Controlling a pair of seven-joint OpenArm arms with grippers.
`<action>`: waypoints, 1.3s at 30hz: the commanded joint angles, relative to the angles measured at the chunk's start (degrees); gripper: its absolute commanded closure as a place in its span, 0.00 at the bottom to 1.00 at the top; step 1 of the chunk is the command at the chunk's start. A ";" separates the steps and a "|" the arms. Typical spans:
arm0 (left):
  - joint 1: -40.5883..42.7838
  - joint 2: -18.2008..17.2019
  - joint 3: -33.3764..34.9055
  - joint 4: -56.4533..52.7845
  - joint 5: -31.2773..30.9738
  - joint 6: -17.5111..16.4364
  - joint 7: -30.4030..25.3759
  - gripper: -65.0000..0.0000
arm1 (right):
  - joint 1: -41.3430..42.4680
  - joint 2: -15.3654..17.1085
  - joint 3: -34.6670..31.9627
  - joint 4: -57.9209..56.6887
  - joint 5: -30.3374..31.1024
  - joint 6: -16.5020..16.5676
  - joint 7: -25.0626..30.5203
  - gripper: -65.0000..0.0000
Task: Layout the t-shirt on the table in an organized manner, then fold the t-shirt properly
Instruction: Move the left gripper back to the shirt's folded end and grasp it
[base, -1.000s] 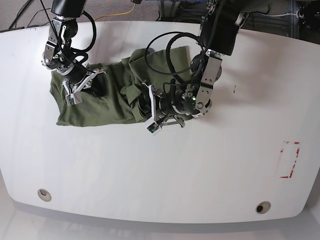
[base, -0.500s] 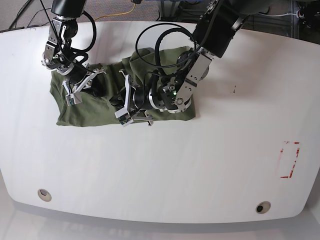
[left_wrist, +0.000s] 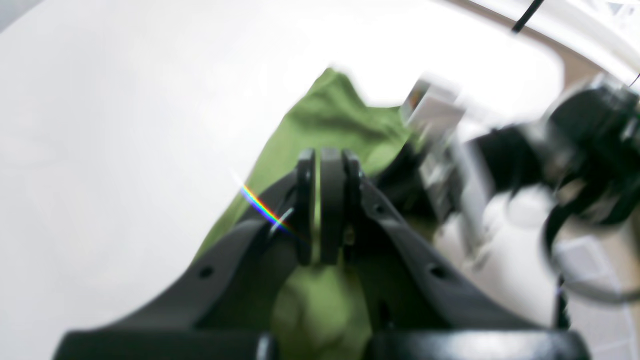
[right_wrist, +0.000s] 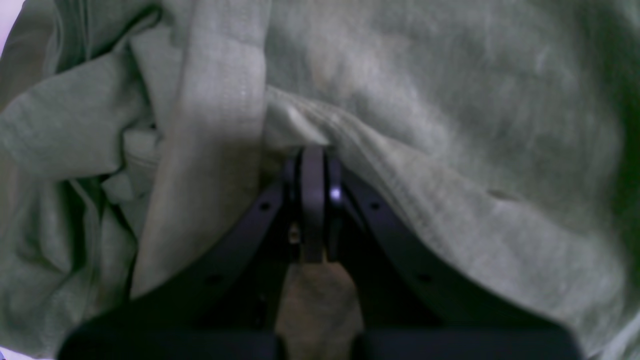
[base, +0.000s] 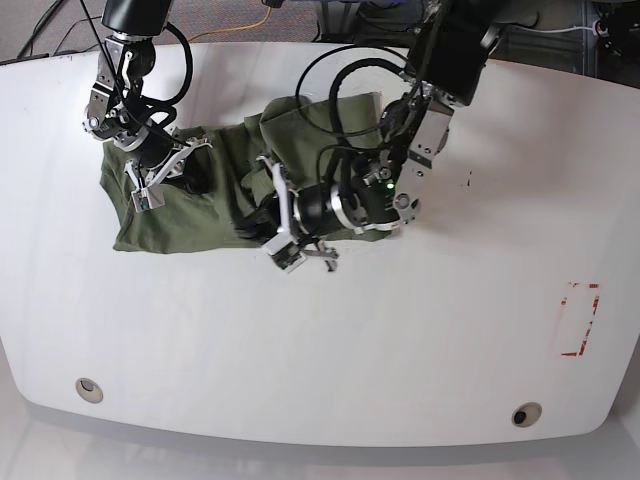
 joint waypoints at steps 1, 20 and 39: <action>1.54 -2.41 -0.38 1.05 -0.31 -0.11 -0.78 1.00 | -0.21 0.34 -0.23 -0.19 -3.55 -0.70 -4.05 1.00; 11.21 -13.32 -0.55 4.48 -0.23 -0.11 -0.78 1.00 | -0.21 0.25 -0.23 -0.19 -3.29 -0.70 -4.05 1.00; 9.27 -19.56 -0.55 -3.17 -0.14 -0.11 -0.86 1.00 | -0.21 0.34 0.04 -0.19 -3.29 -0.70 -4.05 0.99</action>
